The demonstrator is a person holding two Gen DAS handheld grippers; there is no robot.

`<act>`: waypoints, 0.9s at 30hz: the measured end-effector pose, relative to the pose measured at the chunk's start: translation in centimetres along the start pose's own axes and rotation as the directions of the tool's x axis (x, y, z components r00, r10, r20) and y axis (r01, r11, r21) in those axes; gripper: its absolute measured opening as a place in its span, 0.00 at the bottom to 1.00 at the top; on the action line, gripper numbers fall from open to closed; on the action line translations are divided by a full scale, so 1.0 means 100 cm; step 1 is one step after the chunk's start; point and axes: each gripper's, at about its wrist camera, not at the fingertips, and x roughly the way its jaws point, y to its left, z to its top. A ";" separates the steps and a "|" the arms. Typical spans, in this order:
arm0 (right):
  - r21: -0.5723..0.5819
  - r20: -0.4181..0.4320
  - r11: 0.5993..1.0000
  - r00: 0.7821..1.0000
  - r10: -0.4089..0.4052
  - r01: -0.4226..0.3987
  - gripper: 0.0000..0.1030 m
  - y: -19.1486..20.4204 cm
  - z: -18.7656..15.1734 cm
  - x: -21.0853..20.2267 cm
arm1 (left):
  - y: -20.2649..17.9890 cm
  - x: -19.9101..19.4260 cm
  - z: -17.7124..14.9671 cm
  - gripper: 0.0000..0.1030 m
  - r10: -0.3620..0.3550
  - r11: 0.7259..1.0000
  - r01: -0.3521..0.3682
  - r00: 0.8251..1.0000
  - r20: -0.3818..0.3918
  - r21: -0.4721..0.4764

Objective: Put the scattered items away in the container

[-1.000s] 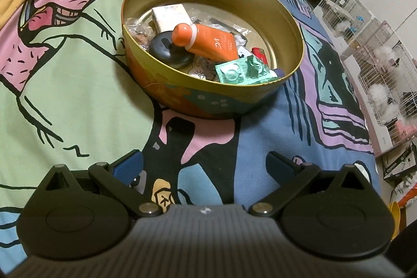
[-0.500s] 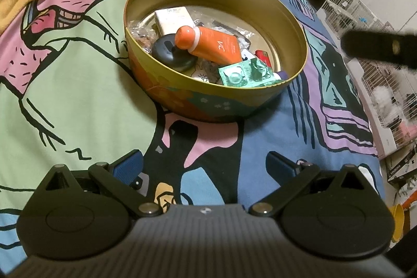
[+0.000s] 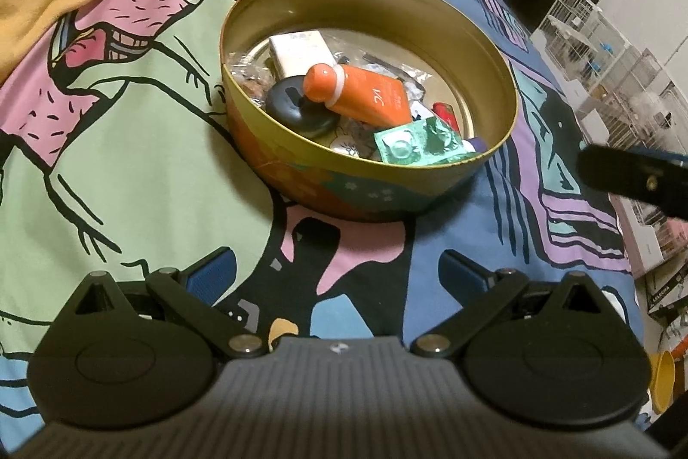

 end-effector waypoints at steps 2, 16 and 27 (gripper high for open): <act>0.004 -0.003 1.000 1.000 -0.006 0.006 0.97 -0.002 -0.003 0.003 | 0.000 0.001 0.000 1.00 0.006 1.000 -0.006 1.000 0.004 0.001; 0.013 -0.024 0.999 0.999 -0.036 0.036 0.98 -0.015 -0.029 0.034 | -0.001 0.014 -0.003 1.00 0.069 0.998 -0.069 0.998 0.007 0.015; 0.022 -0.031 1.000 0.999 -0.004 0.005 0.98 -0.011 -0.036 0.044 | 0.000 0.021 -0.005 1.00 0.104 0.994 -0.104 0.994 0.016 0.016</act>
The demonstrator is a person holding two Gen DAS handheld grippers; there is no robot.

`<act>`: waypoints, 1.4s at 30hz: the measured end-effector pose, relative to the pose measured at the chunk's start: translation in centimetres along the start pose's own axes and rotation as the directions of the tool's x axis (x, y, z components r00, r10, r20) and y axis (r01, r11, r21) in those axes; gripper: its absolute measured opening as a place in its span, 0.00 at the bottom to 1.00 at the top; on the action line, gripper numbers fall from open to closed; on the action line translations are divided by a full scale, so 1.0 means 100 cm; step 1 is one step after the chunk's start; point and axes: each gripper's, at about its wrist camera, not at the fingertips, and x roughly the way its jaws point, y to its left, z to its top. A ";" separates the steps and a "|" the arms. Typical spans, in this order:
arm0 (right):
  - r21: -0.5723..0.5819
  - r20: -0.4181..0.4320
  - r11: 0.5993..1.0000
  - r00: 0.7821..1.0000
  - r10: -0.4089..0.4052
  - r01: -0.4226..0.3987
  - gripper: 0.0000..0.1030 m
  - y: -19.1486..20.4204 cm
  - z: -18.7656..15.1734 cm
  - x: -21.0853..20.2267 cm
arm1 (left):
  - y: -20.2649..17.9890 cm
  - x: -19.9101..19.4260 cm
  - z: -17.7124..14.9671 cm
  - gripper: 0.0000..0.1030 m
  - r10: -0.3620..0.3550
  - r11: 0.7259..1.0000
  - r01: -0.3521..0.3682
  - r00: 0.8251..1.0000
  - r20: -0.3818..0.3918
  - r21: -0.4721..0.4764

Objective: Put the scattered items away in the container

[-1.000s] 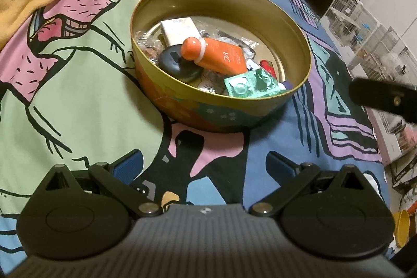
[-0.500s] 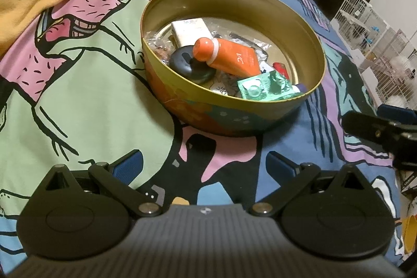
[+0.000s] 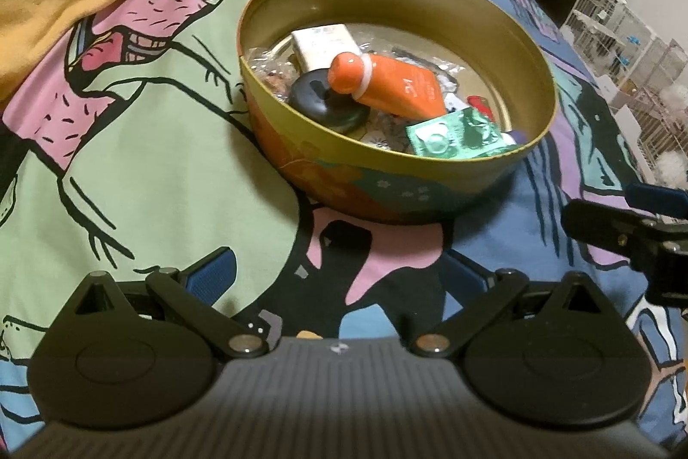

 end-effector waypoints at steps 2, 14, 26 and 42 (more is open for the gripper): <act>0.003 -0.004 1.000 1.000 0.000 0.000 0.98 0.001 -0.001 0.003 | 0.002 0.003 0.000 1.00 0.008 1.000 -0.008 1.000 -0.004 -0.008; -0.002 -0.032 1.000 0.999 -0.013 0.013 0.98 0.002 -0.009 0.016 | 0.005 0.013 -0.004 1.00 0.031 0.999 -0.032 0.999 -0.019 -0.035; 0.045 -0.072 0.998 0.997 -0.039 0.042 0.98 -0.010 -0.014 0.027 | 0.005 0.020 -0.008 1.00 0.058 0.998 -0.059 0.998 -0.035 -0.029; 0.070 -0.102 0.997 0.994 -0.036 0.044 0.98 -0.013 -0.019 0.036 | 0.007 0.023 -0.007 1.00 0.067 0.997 -0.069 0.997 -0.043 -0.038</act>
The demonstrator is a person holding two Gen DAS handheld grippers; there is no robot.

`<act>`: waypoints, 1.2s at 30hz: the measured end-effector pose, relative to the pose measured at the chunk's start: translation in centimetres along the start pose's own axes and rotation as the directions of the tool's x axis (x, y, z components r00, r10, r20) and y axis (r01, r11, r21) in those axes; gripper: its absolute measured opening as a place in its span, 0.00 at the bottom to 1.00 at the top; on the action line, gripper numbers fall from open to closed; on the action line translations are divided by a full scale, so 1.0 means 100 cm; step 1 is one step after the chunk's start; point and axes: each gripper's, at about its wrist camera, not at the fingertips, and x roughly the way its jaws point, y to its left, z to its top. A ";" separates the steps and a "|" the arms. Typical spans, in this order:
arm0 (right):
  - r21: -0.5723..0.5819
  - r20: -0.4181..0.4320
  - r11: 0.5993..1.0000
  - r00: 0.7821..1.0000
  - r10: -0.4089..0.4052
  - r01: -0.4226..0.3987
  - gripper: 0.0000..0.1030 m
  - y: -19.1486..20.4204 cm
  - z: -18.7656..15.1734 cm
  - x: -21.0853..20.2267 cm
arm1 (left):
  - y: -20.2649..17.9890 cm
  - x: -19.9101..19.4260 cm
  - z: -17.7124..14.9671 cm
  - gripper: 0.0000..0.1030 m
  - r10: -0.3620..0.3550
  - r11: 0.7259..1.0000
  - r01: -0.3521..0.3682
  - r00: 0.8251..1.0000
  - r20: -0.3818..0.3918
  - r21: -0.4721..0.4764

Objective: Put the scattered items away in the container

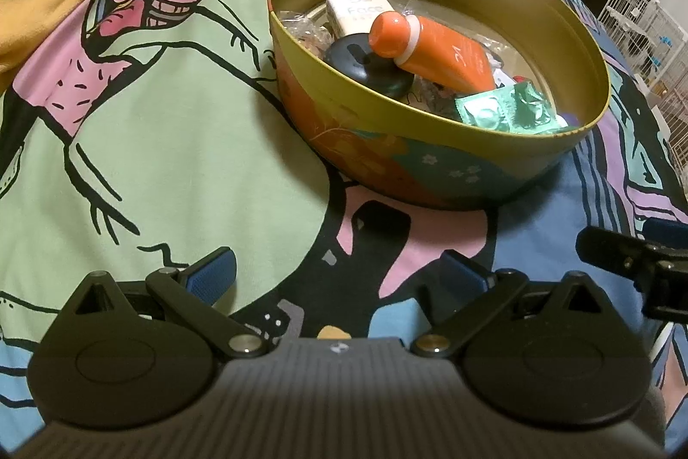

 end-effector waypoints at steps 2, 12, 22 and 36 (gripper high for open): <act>-0.003 -0.009 1.000 1.000 -0.001 0.001 0.98 0.001 -0.001 0.002 | 0.000 0.000 0.000 1.00 0.002 1.000 -0.002 1.000 0.000 0.000; -0.013 -0.033 1.000 0.999 -0.003 0.002 0.98 0.003 -0.004 0.009 | 0.002 0.006 -0.001 1.00 0.021 1.000 -0.021 1.000 0.001 -0.003; 0.019 -0.068 1.000 0.998 -0.015 0.017 0.98 -0.005 -0.006 0.020 | 0.002 0.014 -0.002 1.00 0.036 0.999 -0.036 0.999 -0.006 -0.004; -0.082 -0.085 0.992 0.992 -0.098 0.091 1.00 0.009 -0.016 0.039 | -0.001 0.022 -0.009 1.00 0.078 0.997 -0.078 0.997 0.011 0.011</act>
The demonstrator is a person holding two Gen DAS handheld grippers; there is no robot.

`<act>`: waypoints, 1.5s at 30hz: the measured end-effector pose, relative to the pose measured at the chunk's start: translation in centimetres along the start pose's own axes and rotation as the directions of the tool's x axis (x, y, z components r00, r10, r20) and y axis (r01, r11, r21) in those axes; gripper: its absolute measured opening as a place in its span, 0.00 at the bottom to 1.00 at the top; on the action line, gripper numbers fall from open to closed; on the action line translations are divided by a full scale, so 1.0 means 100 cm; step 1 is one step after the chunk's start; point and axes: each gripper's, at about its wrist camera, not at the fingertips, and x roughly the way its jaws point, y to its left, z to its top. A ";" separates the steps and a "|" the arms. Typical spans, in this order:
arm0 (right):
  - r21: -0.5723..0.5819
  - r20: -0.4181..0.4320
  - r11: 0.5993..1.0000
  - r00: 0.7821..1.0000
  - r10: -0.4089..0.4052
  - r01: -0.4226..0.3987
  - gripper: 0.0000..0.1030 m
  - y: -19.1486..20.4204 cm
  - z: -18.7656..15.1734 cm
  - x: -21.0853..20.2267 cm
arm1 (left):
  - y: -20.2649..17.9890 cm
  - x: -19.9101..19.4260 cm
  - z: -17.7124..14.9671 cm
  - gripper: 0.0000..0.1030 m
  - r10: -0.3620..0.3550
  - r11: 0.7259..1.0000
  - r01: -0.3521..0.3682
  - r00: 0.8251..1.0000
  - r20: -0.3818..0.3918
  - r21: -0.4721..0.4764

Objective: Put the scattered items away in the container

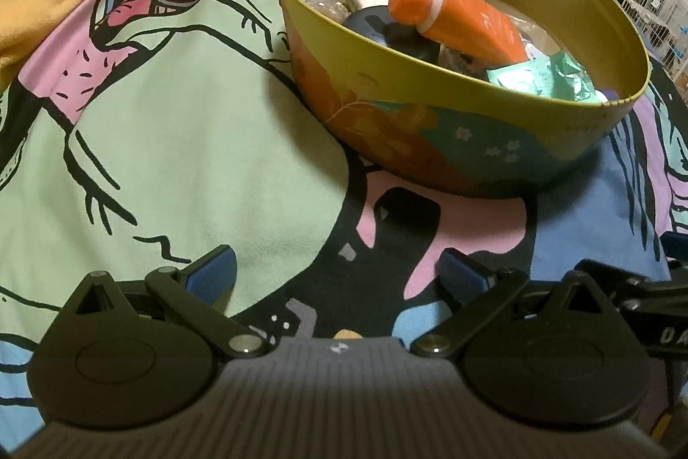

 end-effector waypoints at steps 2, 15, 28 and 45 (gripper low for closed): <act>-0.020 0.005 1.000 1.000 -0.019 0.020 1.00 0.005 -0.002 0.002 | -0.001 0.000 -0.002 1.00 0.006 1.000 -0.006 1.000 0.012 0.005; -0.026 0.042 0.999 0.998 -0.043 0.044 1.00 0.010 -0.008 0.002 | -0.005 -0.002 -0.014 1.00 0.023 1.000 -0.024 0.996 0.086 0.015; -0.030 0.073 0.998 0.996 -0.047 0.049 1.00 0.010 -0.013 0.001 | -0.005 -0.002 -0.021 1.00 0.024 0.999 -0.027 0.990 0.136 0.023; -0.034 0.090 0.998 0.995 -0.048 0.051 1.00 0.011 -0.015 -0.001 | -0.006 -0.001 -0.020 1.00 0.024 0.999 -0.028 0.990 0.138 0.023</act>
